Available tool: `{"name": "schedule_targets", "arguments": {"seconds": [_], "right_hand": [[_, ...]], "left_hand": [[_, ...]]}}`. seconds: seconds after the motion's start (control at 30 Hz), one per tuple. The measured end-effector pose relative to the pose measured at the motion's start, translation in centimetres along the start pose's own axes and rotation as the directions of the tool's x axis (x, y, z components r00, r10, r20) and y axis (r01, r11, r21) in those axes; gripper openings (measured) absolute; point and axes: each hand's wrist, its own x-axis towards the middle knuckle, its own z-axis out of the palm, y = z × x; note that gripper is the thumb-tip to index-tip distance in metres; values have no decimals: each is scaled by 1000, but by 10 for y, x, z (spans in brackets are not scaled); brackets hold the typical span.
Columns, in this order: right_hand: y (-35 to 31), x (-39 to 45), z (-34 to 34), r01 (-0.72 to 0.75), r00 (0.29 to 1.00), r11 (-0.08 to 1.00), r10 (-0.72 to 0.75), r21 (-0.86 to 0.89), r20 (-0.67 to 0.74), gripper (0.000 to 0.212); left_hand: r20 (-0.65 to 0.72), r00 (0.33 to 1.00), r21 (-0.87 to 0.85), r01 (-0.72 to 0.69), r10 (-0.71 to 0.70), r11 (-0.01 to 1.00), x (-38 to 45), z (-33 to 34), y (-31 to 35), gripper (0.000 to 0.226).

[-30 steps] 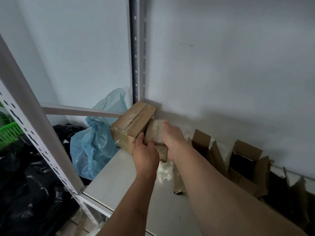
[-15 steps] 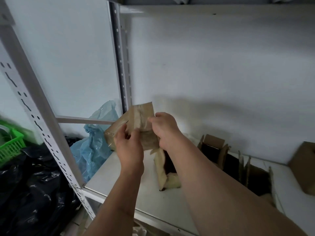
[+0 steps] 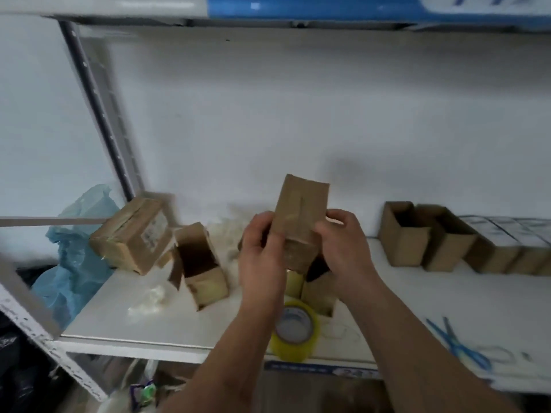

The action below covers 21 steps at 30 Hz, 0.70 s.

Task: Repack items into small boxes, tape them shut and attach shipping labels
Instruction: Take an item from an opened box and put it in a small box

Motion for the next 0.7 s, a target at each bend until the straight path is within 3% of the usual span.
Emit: {"name": "schedule_targets", "arguments": {"seconds": [0.1, 0.27, 0.43, 0.57, 0.7], "right_hand": [[21, -4, -58, -52, 996, 999, 52, 11, -74, 30], [72, 7, -112, -152, 972, 985, 134, -84, -193, 31], [128, 19, -125, -309, 930, 950, 292, -44, -222, 35], [157, 22, -116, -376, 914, 927, 369, -9, -168, 36], [172, 29, -105, -395, 917, 918, 391, -37, -82, 35]], "left_hand": [[133, 985, 37, 107, -111, 994, -29, 37, -25, 14], [219, 925, 97, 296, -311, 950, -56, 69, -77, 18], [195, 873, 307, 379, -448, 873, -56, 77, -124, 20], [185, 867, 520, 312, -462, 795, -34, 70, -142, 29], [306, 850, 729, 80, -429, 680, -8, 59, -153, 32]]}}
